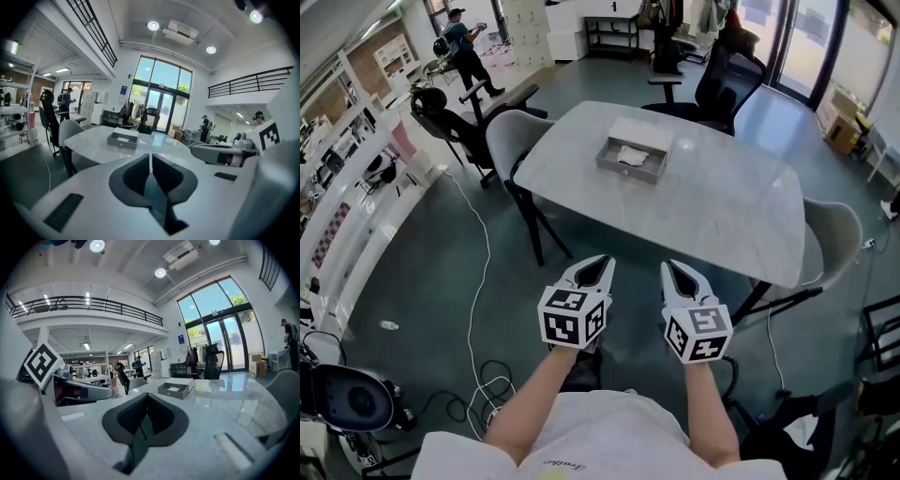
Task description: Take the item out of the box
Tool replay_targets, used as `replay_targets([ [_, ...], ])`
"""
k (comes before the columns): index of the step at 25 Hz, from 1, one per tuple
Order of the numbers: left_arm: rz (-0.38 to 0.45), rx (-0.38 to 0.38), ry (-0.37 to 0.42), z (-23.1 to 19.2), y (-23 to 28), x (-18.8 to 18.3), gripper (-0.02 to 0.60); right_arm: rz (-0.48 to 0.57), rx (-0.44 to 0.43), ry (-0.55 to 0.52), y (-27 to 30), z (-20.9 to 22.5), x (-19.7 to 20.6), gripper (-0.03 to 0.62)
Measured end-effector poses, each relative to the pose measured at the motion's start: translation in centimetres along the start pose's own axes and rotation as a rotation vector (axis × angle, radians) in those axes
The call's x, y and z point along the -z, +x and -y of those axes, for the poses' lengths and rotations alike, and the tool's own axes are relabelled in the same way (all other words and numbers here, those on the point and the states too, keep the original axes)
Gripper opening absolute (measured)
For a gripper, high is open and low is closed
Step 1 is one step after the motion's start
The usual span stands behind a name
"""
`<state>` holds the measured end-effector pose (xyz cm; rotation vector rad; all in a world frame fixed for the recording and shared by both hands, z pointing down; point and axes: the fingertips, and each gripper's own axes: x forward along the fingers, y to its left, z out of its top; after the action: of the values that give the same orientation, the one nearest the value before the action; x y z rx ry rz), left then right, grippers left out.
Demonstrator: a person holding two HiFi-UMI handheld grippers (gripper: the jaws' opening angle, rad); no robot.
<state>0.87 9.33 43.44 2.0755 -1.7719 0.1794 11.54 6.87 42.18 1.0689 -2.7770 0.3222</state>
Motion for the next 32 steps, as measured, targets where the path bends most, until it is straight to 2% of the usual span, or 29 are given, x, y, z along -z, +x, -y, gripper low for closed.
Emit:
replay_targets([
  [9,-0.011,0.016,-0.028,-5.3,6.2,-2.1,0.023,-0.033,0.011,-0.011,7.9,2.2,-0.7,0.002],
  [14,-0.044,0.058,-0.033,-8.5,10.7,-4.0,0.023,-0.060,0.033,-0.009,13.1,3.5,-1.9,0.002],
  [22,-0.084,0.171,-0.030,-12.9,17.0,-7.1,0.023,-0.100,0.108,-0.007,20.0,5.1,-3.4,0.002],
  [27,-0.116,0.328,0.050,-13.5,20.5,-8.3,0.023,-0.107,0.161,-0.026,23.0,5.7,-4.6,0.002],
  [32,-0.149,0.424,0.106,-14.4,23.0,-9.3,0.023,-0.094,0.206,-0.007,25.1,6.3,-5.9,0.002],
])
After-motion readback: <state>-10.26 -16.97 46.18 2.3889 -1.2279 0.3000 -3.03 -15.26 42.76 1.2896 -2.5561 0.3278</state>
